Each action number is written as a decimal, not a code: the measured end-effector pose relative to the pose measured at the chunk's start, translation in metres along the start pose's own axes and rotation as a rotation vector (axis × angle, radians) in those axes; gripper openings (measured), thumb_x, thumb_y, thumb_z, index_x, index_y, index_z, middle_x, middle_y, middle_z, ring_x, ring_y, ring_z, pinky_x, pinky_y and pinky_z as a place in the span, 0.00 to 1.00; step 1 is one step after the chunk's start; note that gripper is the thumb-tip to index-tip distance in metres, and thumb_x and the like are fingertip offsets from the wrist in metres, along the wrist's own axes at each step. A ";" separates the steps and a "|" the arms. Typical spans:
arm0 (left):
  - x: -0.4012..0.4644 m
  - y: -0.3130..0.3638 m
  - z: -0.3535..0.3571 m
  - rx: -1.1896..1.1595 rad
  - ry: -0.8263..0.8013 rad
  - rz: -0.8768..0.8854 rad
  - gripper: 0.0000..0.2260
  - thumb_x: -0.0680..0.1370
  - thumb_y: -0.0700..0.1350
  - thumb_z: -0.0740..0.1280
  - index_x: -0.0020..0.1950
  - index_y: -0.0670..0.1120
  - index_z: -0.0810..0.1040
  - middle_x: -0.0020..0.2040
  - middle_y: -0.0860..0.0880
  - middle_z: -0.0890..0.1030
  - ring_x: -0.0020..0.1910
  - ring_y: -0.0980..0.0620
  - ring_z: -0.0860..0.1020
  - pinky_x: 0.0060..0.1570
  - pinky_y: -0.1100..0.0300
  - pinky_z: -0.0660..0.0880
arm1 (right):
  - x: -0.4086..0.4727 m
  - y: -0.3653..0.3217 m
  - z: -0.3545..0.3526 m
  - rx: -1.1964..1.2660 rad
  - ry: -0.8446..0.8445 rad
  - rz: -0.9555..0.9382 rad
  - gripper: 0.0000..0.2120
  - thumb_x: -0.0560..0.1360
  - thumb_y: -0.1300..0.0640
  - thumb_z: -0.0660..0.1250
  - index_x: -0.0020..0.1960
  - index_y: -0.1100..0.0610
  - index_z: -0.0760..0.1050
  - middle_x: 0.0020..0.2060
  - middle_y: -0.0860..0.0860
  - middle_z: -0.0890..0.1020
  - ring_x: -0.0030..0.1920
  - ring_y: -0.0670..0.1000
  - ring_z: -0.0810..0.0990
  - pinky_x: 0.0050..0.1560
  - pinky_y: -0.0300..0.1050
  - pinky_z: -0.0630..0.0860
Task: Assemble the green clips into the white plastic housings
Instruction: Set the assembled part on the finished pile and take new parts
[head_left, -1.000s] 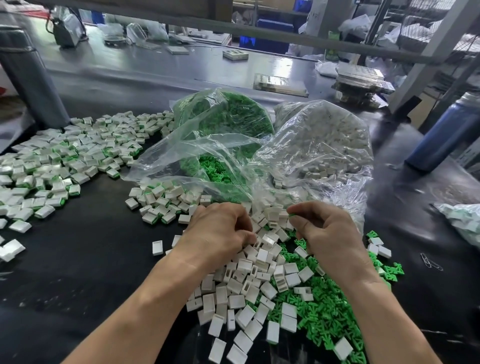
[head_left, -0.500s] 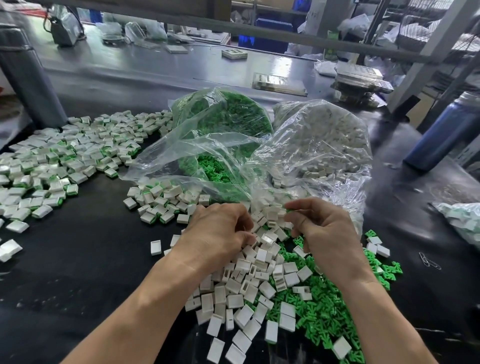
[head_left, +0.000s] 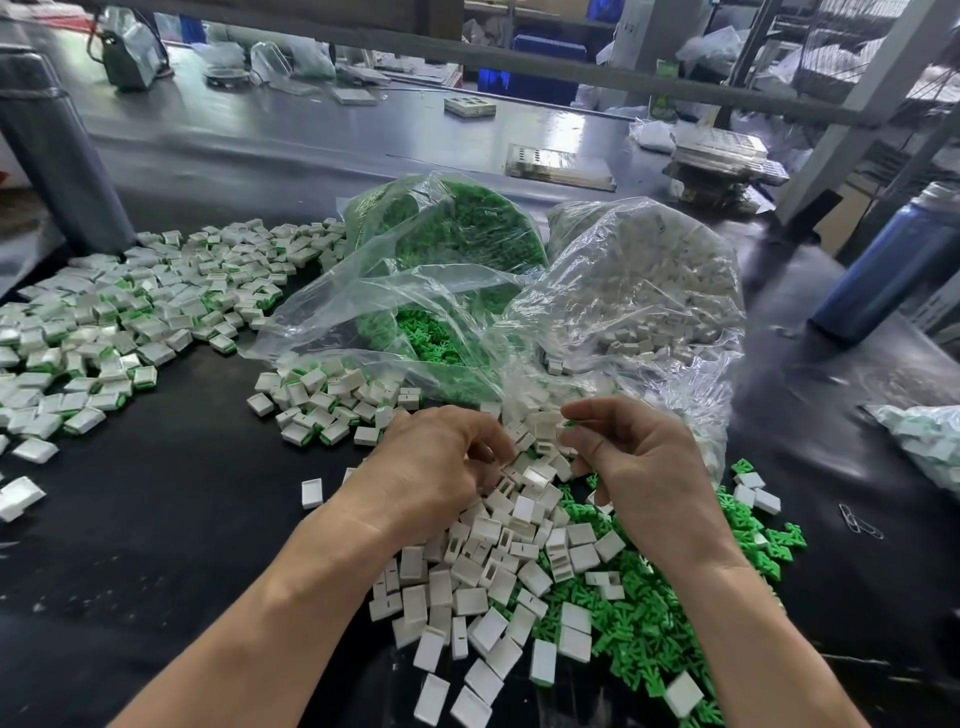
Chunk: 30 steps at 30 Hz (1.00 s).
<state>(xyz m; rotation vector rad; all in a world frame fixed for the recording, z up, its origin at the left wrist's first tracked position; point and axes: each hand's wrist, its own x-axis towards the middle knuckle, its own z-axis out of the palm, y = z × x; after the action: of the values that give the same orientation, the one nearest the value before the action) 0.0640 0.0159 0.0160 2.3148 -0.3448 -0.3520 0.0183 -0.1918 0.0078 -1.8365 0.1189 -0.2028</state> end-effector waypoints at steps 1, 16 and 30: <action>0.000 0.000 -0.001 -0.002 -0.009 0.003 0.11 0.79 0.43 0.73 0.51 0.61 0.84 0.44 0.62 0.83 0.48 0.60 0.79 0.50 0.60 0.80 | 0.000 0.000 0.000 0.009 -0.002 0.002 0.10 0.79 0.62 0.73 0.53 0.47 0.84 0.43 0.49 0.87 0.41 0.51 0.86 0.35 0.39 0.80; -0.002 0.007 -0.004 0.068 0.003 0.005 0.07 0.76 0.46 0.77 0.43 0.58 0.82 0.42 0.61 0.81 0.42 0.64 0.78 0.41 0.71 0.73 | 0.001 0.002 0.003 0.042 0.010 -0.013 0.08 0.78 0.63 0.74 0.51 0.50 0.83 0.43 0.50 0.88 0.41 0.52 0.87 0.34 0.45 0.82; -0.003 0.006 -0.011 -0.446 0.102 0.136 0.08 0.79 0.38 0.72 0.52 0.52 0.83 0.46 0.56 0.86 0.46 0.60 0.84 0.48 0.68 0.80 | -0.003 -0.006 -0.001 0.117 -0.010 -0.035 0.06 0.78 0.62 0.73 0.51 0.52 0.84 0.40 0.50 0.86 0.34 0.48 0.80 0.34 0.41 0.79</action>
<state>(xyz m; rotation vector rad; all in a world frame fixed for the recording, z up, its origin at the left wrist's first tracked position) 0.0644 0.0196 0.0279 1.8548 -0.3325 -0.2158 0.0146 -0.1909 0.0137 -1.7236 0.0664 -0.2208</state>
